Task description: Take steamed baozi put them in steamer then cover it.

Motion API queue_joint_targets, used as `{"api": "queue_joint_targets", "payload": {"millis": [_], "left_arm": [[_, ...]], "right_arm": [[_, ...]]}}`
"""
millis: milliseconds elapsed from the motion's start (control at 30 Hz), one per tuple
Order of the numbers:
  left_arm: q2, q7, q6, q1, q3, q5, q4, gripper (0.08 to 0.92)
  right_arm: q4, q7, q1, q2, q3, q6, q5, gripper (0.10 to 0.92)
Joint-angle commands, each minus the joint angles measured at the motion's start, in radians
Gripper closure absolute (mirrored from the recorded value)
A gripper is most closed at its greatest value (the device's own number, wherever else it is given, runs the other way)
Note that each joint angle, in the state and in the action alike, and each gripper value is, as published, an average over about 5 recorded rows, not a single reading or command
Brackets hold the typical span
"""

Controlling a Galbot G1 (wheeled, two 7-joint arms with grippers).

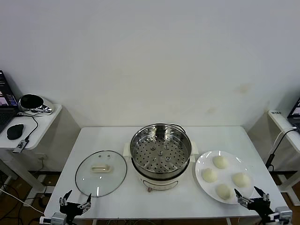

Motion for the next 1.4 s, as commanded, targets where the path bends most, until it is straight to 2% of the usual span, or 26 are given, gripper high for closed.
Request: {"api": "queue_joint_targets", "payload": {"millis": [33, 233, 367, 633, 767, 1000, 1167, 1400], "left_arm": [[-0.002, 0.002, 0.003, 0.005, 0.001, 0.0, -0.03, 0.177], [-0.016, -0.001, 0.01, 0.018, 0.007, 0.002, -0.054, 0.177], [-0.026, -0.009, 0.015, 0.026, 0.007, 0.005, -0.069, 0.177], [-0.05, -0.032, 0.029, 0.066, 0.005, 0.029, -0.115, 0.177], [-0.059, -0.034, 0.029, 0.079, 0.004, 0.03, -0.132, 0.177], [-0.064, -0.033, 0.029, 0.089, 0.001, 0.031, -0.153, 0.177], [-0.068, -0.034, 0.029, 0.097, 0.0, 0.03, -0.155, 0.177], [-0.062, -0.035, 0.029, 0.102, 0.002, 0.033, -0.144, 0.177]], "right_arm": [[0.003, -0.121, 0.083, -0.102, 0.091, -0.069, -0.142, 0.203], [-0.063, -0.386, 0.242, -0.296, 0.086, -0.126, -0.433, 0.203], [-0.145, -0.587, 0.444, -0.419, -0.043, -0.109, -0.666, 0.203], [-0.251, -0.937, 0.906, -0.491, -0.466, 0.0, -0.959, 0.203], [-0.313, -1.015, 1.133, -0.51, -0.732, 0.043, -0.986, 0.203], [-0.432, -1.057, 1.465, -0.487, -1.185, 0.059, -0.965, 0.203], [-0.506, -1.076, 1.527, -0.433, -1.286, 0.07, -0.944, 0.203], [-0.59, -1.078, 1.494, -0.362, -1.281, 0.082, -0.911, 0.203]]}}
